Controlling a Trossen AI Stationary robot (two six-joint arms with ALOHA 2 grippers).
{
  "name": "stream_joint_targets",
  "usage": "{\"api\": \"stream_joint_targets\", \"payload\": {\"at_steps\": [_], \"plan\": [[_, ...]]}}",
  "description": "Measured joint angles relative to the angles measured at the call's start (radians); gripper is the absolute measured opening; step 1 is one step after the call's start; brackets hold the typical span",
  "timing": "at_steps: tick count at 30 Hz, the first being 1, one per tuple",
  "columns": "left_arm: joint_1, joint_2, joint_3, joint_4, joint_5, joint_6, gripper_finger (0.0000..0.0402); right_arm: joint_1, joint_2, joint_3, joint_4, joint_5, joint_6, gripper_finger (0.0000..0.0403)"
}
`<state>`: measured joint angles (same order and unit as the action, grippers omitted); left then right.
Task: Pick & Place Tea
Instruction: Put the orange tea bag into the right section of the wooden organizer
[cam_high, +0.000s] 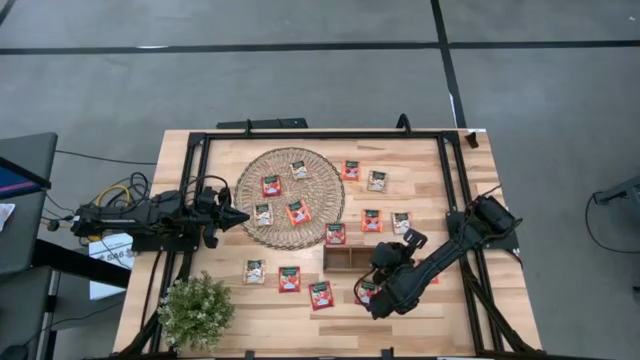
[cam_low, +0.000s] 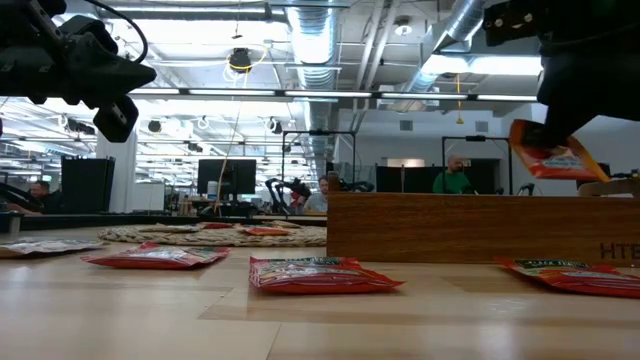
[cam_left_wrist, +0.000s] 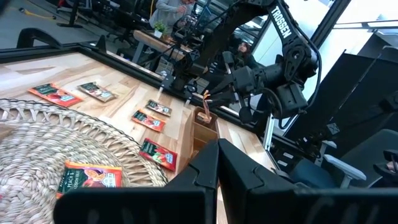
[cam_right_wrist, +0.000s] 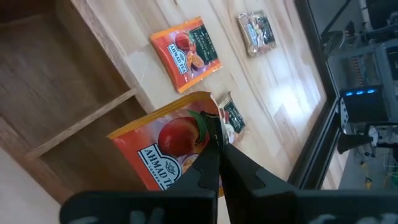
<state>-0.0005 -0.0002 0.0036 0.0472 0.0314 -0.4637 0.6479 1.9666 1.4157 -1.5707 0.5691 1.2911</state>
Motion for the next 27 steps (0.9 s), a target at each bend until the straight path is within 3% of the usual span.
{"api": "stream_joint_targets", "payload": {"at_steps": [27], "plan": [[0.000, 0.000, 0.000, 0.000, 0.010, 0.000, 0.0000, -0.010, 0.002, -0.065, 0.059, 0.064, -0.016, 0.0000]]}}
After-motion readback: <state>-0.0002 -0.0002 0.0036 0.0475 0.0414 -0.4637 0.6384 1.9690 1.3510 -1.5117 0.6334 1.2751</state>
